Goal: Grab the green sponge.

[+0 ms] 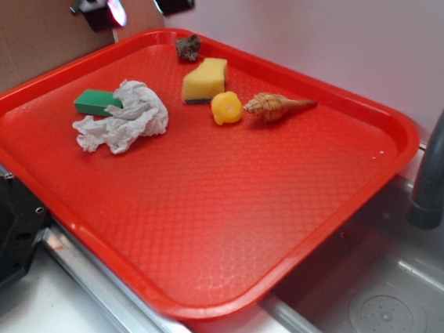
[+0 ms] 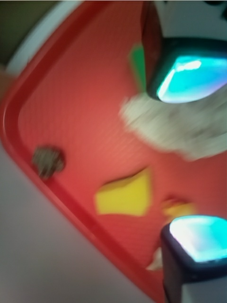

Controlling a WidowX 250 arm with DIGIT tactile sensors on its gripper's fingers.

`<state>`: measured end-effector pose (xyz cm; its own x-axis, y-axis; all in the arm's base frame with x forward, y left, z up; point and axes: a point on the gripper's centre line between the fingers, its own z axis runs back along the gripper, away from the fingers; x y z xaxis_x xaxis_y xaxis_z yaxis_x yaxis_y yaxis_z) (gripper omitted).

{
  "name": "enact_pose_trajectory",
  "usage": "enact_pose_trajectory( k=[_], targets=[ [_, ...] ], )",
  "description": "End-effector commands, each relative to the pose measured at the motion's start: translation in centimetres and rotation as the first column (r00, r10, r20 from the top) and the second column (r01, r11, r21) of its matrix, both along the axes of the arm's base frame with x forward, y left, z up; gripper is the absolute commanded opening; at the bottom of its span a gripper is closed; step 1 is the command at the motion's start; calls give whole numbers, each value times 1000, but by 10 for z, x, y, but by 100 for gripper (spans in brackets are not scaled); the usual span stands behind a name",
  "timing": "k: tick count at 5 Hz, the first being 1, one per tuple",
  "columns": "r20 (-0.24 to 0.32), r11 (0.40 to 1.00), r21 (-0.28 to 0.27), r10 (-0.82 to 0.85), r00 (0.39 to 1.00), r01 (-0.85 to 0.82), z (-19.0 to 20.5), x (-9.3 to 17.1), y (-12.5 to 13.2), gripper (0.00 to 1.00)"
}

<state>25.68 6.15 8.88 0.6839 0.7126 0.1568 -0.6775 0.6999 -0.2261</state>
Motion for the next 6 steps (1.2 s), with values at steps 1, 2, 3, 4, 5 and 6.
enact_pose_trajectory(
  k=[1,2,3,4,5,6],
  targets=[
    [-17,979,27,-200,980,200,-50,49,-17,100],
    [19,961,19,-277,961,277,-51,50,-30,100],
    [15,954,6,-298,954,298,-47,52,-35,100],
    [-84,961,22,-272,959,274,-65,64,-40,97],
    [-129,959,5,-280,951,283,-66,65,-43,0],
    [-119,957,-15,-289,950,289,-44,50,-43,0]
  ],
)
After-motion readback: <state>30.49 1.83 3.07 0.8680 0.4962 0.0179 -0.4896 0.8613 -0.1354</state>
